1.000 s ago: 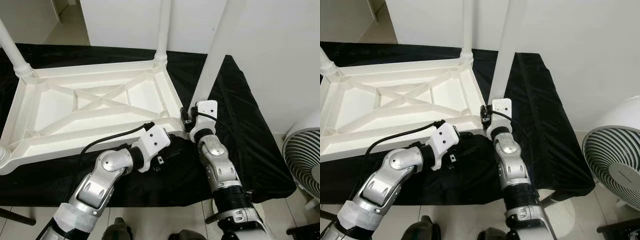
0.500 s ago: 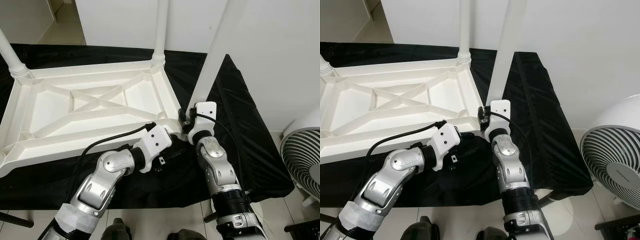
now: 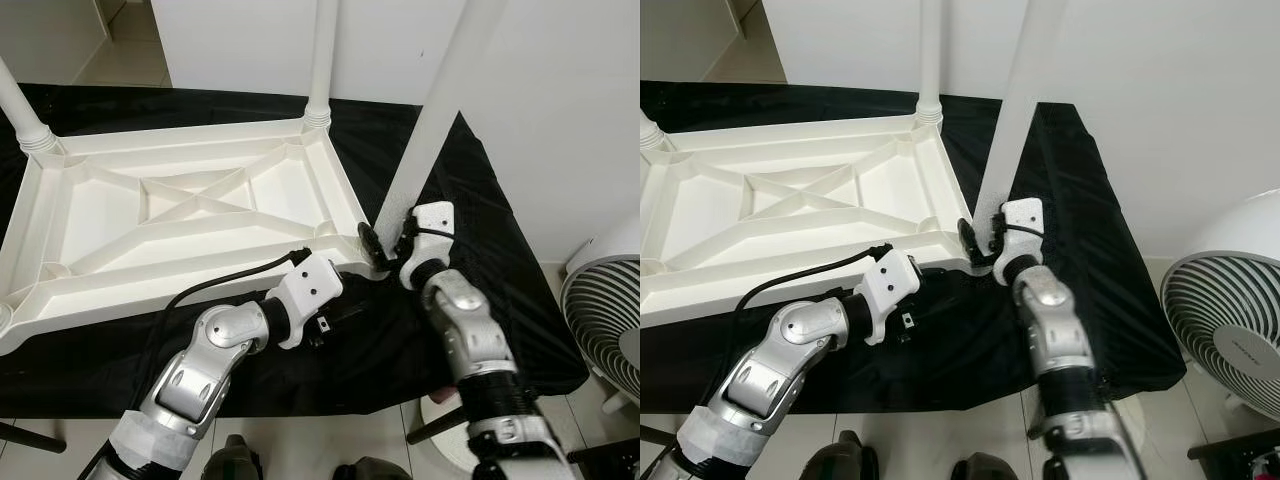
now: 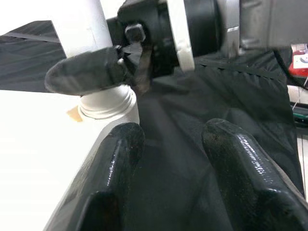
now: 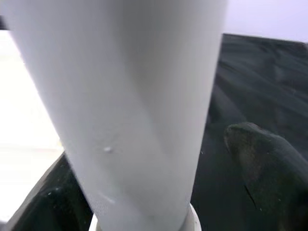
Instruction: Building children table
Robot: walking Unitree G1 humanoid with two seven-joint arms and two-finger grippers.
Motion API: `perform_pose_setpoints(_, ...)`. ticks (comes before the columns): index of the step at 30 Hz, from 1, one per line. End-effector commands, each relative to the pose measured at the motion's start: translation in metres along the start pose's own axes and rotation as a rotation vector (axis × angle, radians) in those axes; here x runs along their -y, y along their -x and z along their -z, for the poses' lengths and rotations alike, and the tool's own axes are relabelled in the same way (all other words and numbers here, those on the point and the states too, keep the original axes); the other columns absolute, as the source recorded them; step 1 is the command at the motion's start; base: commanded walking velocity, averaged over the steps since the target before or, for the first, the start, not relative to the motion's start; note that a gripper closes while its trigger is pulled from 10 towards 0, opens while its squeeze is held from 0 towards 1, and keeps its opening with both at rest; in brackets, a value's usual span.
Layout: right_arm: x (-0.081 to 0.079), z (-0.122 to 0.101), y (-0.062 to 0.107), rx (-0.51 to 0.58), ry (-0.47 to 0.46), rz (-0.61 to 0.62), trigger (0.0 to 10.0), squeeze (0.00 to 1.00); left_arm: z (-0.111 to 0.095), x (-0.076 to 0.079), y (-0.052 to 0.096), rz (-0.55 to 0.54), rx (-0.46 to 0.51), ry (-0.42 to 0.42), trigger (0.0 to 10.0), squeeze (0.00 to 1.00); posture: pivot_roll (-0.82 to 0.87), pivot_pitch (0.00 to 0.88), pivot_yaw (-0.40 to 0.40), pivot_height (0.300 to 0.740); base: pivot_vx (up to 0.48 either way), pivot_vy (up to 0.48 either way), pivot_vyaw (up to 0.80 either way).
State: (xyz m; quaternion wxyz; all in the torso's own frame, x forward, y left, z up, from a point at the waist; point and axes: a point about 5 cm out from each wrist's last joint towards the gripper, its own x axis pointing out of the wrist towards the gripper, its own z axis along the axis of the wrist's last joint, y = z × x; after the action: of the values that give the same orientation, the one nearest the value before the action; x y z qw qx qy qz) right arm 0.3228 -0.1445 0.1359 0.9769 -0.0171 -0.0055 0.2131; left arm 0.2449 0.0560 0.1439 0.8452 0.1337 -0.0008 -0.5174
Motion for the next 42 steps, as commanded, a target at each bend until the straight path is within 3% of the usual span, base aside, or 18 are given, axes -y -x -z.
perform_pose_setpoints(1, 0.001, 0.001, 0.000, 0.000, 0.020, -0.091, 10.0, 0.00, 0.001, -0.001, 0.000, -0.032, -0.013, 0.000, 10.0, 0.00, 0.00, 0.000, -0.053, 0.740, 0.000, 0.000, 0.00)
perform_pose_setpoints(6, 0.001, 0.002, -0.006, -0.025, 0.106, -0.251, 10.0, 0.00, 0.001, -0.004, 0.000, -0.042, -0.011, -0.003, 10.0, 0.00, 0.01, 0.000, -0.056, 0.740, 0.000, 0.000, 0.00)
perform_pose_setpoints(14, -0.005, 0.004, -0.015, -0.051, 0.138, -0.412, 10.0, 0.00, 0.001, -0.005, 0.003, -0.059, -0.017, -0.002, 10.0, 0.00, 0.02, 0.000, -0.061, 0.740, 0.000, 0.000, 0.00)
perform_pose_setpoints(15, -0.005, 0.005, -0.017, -0.059, 0.146, -0.433, 8.7, 0.00, 0.001, -0.006, 0.003, -0.063, -0.018, -0.002, 10.0, 0.00, 0.03, 0.000, -0.062, 0.740, 0.000, 0.000, 0.00)
perform_pose_setpoints(16, -0.005, 0.005, -0.017, -0.059, 0.146, -0.433, 8.7, 0.00, 0.001, -0.006, 0.003, -0.063, -0.018, -0.002, 10.0, 0.00, 0.03, 0.000, -0.062, 0.740, 0.000, 0.000, 0.00)
perform_pose_setpoints(17, -0.005, 0.006, -0.018, -0.066, 0.149, -0.454, 0.7, 0.00, 0.001, -0.007, 0.004, -0.068, -0.018, -0.003, 10.0, 0.00, 0.03, 0.000, -0.062, 0.740, 0.000, 0.000, 0.00)
perform_pose_setpoints(18, -0.005, 0.006, -0.018, -0.066, 0.149, -0.454, 0.7, 0.00, 0.001, -0.007, 0.004, -0.068, -0.018, -0.003, 10.0, 0.00, 0.03, 0.000, -0.062, 0.740, 0.000, 0.000, 0.00)
perform_pose_setpoints(19, -0.003, 0.007, -0.019, -0.070, 0.152, -0.471, 0.0, 0.00, 0.001, -0.007, 0.004, -0.073, -0.017, -0.003, 10.0, 0.00, 0.04, 0.000, -0.066, 0.740, 0.000, 0.000, 0.00)
perform_pose_setpoints(30, 0.005, 0.017, -0.021, -0.133, 0.099, -0.407, 0.0, 0.00, 0.000, -0.008, 0.006, -0.084, -0.017, -0.003, 10.0, 0.00, 0.03, 0.000, -0.062, 0.740, 0.000, 0.000, 0.00)
perform_pose_setpoints(37, 0.010, 0.022, -0.020, -0.137, 0.098, -0.266, 0.0, 0.00, 0.000, -0.010, 0.006, -0.079, -0.019, -0.006, 10.0, 0.00, 0.03, 0.000, -0.055, 0.740, 0.000, 0.000, 0.00)
perform_pose_setpoints(38, 0.010, 0.024, -0.018, -0.133, 0.042, -0.133, 0.0, 0.00, 0.000, -0.009, 0.006, -0.074, -0.020, -0.004, 10.0, 0.00, 0.02, 0.000, -0.051, 0.740, 0.000, 0.000, 0.00)
perform_pose_setpoints(41, 0.010, 0.025, -0.018, -0.135, 0.017, -0.083, 0.0, 0.00, 0.000, -0.008, 0.006, -0.072, -0.021, -0.003, 10.0, 0.00, 0.02, 0.000, -0.051, 0.740, 0.000, 0.000, 0.00)
perform_pose_setpoints(42, 0.005, 0.027, -0.013, -0.127, -0.003, 0.032, 0.0, 0.00, 0.000, -0.007, 0.006, -0.065, -0.022, -0.002, 10.0, 0.00, 0.02, 0.000, -0.046, 0.740, 0.000, 0.000, 0.00)
